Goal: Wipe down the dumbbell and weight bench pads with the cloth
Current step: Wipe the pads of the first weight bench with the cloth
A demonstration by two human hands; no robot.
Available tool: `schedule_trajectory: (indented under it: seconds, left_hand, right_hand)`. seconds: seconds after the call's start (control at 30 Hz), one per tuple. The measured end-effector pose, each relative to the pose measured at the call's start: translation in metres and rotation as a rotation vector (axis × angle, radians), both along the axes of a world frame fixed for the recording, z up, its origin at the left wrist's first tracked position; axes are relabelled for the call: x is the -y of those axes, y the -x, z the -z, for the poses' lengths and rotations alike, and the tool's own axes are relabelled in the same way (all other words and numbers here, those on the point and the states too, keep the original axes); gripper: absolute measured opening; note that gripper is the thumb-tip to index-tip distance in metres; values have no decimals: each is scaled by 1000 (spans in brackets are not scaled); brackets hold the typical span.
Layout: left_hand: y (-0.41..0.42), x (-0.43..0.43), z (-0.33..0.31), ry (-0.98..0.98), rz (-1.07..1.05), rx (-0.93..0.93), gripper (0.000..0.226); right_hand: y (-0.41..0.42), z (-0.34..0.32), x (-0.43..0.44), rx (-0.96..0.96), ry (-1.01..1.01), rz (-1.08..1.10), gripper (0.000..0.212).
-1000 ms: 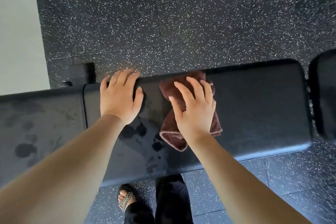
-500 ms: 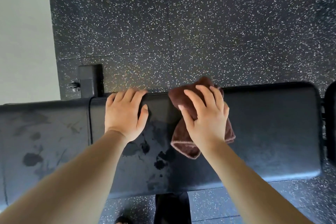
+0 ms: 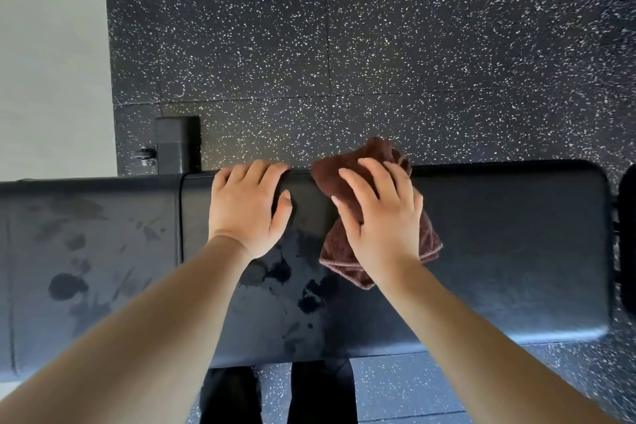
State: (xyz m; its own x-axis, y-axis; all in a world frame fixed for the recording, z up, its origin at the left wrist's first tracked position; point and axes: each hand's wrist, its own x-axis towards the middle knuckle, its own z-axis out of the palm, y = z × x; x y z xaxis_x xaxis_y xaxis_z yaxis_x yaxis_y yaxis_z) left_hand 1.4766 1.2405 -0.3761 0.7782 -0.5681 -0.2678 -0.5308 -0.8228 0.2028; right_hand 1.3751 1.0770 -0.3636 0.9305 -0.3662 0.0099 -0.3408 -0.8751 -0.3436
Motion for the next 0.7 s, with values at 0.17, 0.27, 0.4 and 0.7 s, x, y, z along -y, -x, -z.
schedule_trajectory:
  seconds: [0.17,0.27,0.4,0.7]
  left_hand:
    - [0,-1,2,13,1,30,44]
    - [0,-1,-4,4,20,-11,49]
    - [-13,-21,-9,58,143,-85,47]
    - [-40,-90,1,-10,-69,30,51]
  right_hand:
    - [-4,-2,-6,-40,-26,34,31]
    - [-25,-4,-10,-118,-37,93,33]
    - [-50,-1,-24,-182,-31,119,34]
    - [-33,-5,-93,-98,-51,22,33]
